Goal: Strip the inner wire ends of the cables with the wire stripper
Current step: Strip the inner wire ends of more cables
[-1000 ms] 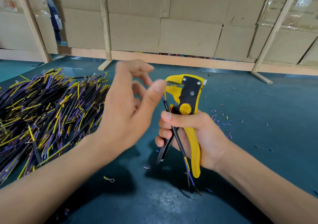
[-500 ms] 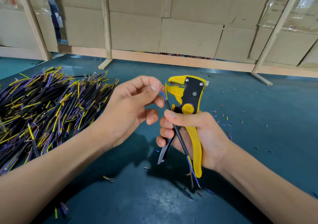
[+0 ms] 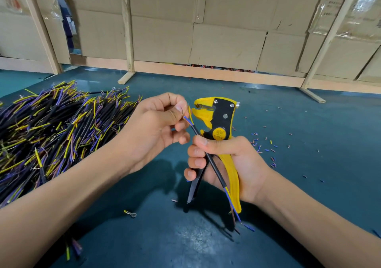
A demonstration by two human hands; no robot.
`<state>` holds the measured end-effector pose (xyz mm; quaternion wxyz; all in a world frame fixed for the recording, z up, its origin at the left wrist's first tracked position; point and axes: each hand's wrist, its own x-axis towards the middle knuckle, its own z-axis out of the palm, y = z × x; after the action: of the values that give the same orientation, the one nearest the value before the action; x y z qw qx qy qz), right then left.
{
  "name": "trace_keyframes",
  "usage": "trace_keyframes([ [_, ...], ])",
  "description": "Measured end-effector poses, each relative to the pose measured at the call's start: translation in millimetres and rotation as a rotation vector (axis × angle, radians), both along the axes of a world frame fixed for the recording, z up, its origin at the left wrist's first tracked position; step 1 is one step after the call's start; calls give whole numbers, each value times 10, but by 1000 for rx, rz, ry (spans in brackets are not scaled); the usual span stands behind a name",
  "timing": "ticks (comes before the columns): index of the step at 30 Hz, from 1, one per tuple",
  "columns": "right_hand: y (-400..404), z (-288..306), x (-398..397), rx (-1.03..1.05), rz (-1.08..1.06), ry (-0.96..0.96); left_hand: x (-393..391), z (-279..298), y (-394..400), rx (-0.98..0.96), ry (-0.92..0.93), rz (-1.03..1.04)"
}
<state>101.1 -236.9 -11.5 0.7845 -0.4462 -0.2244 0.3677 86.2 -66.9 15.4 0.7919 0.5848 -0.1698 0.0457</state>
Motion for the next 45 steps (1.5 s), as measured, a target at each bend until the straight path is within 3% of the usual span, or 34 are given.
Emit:
trace_keyframes([
  [13,9,-27,38,140,-106,29,39,-144,-116,-246,-46,112],
  [15,4,-33,45,147,-133,43,45,-189,-123,-187,-88,222],
  [18,-7,-28,56,148,-168,52,20,-242,-141,69,-285,381],
  [20,-9,-19,53,133,-170,21,-15,-259,-173,173,-353,365],
  [25,24,-14,22,103,-176,-49,-13,-261,-192,84,-221,339],
  [33,35,-18,4,72,-210,-71,-16,-264,-183,88,-278,331],
  [38,39,-28,10,67,-215,-56,15,-246,-149,76,-174,157],
  [45,35,-42,14,69,-189,-47,21,-214,-104,227,-273,104],
])
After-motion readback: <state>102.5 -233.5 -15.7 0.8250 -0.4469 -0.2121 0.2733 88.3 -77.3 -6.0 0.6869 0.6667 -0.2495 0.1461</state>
